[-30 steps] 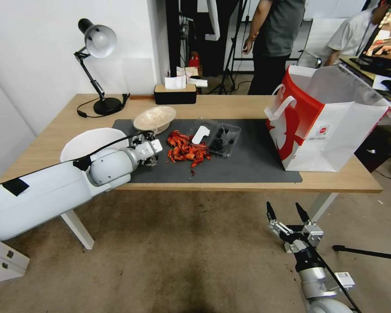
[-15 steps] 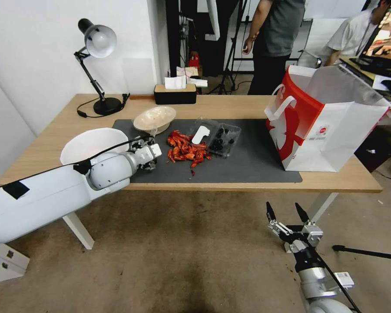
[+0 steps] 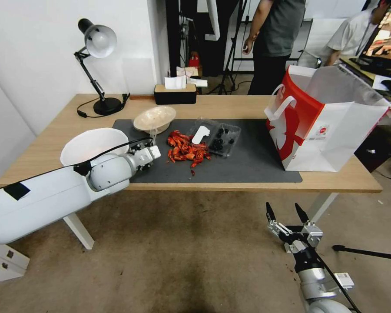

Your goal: Pick up the trash from the table and place it into the takeout bag.

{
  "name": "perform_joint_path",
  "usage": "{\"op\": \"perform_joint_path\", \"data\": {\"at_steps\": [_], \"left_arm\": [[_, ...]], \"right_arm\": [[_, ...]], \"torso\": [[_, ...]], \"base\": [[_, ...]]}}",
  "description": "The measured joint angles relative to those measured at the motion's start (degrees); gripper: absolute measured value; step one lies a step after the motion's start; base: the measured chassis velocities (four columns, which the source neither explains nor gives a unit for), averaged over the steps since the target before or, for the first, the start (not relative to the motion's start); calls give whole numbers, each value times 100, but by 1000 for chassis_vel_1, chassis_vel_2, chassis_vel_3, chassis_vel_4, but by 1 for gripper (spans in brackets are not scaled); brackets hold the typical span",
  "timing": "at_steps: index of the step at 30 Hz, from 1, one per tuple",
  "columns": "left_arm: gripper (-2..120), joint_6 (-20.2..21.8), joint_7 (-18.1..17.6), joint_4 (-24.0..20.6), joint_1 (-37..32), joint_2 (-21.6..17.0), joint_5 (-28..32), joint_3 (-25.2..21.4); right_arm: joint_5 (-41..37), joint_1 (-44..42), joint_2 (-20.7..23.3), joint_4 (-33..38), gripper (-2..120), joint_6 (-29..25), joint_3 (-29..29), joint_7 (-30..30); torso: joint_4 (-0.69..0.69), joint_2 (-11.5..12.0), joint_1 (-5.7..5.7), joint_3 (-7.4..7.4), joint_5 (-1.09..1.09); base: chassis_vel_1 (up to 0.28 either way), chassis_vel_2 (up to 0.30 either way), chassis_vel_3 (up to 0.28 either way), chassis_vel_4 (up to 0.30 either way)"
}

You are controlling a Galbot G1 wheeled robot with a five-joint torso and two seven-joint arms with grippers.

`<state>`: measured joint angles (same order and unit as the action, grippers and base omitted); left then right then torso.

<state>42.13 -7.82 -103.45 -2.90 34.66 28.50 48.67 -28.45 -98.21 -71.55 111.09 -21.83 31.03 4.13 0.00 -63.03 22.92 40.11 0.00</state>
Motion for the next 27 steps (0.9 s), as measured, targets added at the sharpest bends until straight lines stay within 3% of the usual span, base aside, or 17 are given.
{"op": "perform_joint_path", "data": {"at_steps": [5,13,17,20,21,23,24,27], "left_arm": [[3,1,-64,-62,-3,17,168,-108],[3,1,-292,-316,196,138,811,-515],[3,-16,-494,-526,370,290,1486,-827],[3,-441,-707,-609,740,641,2459,-1060],[3,-441,-707,-609,740,641,2459,-1060],[3,-1006,-776,-459,1080,1054,2819,-1069],[3,-1006,-776,-459,1080,1054,2819,-1069],[3,-1495,-803,110,1583,1922,3221,-973]], "right_arm": [[-1,-4,-20,-7,100,1,-13,8],[-2,8,-18,-12,100,2,-15,14],[-2,12,-21,14,100,6,-16,14],[-3,4,-27,57,100,8,-4,14],[-3,4,-27,57,100,8,-4,14],[-3,-2,-39,97,100,10,10,11],[-3,-2,-39,97,100,10,10,11],[-3,-13,-92,165,100,18,43,5]], "torso": [[1,0,0,0,0],[0,0,0,0,0],[0,0,0,0,0],[2,0,0,0,0],[2,0,0,0,0],[0,0,0,0,2],[0,0,0,0,2],[-3,0,0,0,4]], "base": [[0,0,0,0],[0,0,0,0],[0,0,0,0],[0,0,0,0],[0,0,0,0],[0,0,0,0],[0,0,0,0],[0,0,0,0]]}}
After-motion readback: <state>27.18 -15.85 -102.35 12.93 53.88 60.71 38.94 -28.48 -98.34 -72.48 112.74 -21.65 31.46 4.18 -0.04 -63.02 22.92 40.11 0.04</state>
